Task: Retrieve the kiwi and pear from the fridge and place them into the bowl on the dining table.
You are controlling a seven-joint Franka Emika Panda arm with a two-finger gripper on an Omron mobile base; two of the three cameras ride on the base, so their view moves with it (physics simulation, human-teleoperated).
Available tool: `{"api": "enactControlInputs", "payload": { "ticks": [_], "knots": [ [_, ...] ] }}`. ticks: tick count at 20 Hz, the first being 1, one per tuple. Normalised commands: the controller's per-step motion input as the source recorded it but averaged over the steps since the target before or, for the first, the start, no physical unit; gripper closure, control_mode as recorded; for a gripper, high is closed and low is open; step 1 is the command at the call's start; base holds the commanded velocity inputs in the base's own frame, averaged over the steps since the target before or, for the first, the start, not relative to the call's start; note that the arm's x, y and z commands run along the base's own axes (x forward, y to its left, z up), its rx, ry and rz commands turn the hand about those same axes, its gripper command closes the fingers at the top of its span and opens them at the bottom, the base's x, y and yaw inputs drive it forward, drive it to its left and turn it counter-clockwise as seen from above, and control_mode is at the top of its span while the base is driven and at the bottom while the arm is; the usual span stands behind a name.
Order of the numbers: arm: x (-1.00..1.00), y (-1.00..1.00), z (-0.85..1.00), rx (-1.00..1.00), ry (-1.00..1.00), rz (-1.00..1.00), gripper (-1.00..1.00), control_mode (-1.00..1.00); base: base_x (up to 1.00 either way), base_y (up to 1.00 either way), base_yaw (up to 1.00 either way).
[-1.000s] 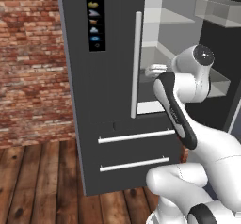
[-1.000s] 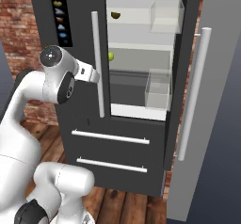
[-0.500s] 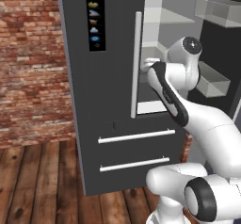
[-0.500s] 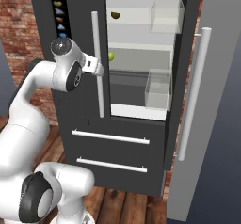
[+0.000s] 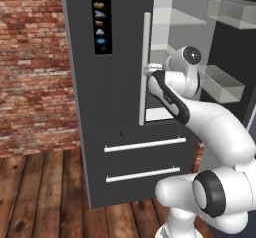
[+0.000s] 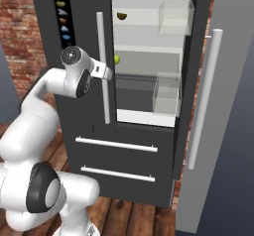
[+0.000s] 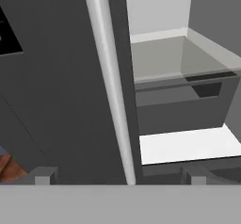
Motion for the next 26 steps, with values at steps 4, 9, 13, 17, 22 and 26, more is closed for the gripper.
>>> {"api": "enactControlInputs", "payload": {
  "ticks": [4, 9, 13, 17, 22, 26],
  "knots": [
    [0.64, 0.16, -0.01, 0.00, 0.00, 0.00, -1.00, -1.00, 0.00, 0.00, 0.00],
    [0.66, 0.10, 0.00, 0.00, 0.00, 0.00, -1.00, -1.00, 0.00, 0.00, 0.00],
    [0.57, 0.00, 0.00, 0.00, 0.01, 0.00, -1.00, -1.00, 0.00, 0.00, 0.00],
    [0.53, 0.00, 0.00, 0.00, 0.00, 0.00, -1.00, -1.00, 0.00, 0.00, 0.00],
    [0.53, 0.00, 0.00, 0.00, 0.00, 0.00, -1.00, -1.00, 0.00, 0.00, 0.00],
    [0.53, 0.00, -0.04, 0.00, 0.00, 0.00, -1.00, -1.00, 0.00, 0.00, 0.00]
  ]
}}
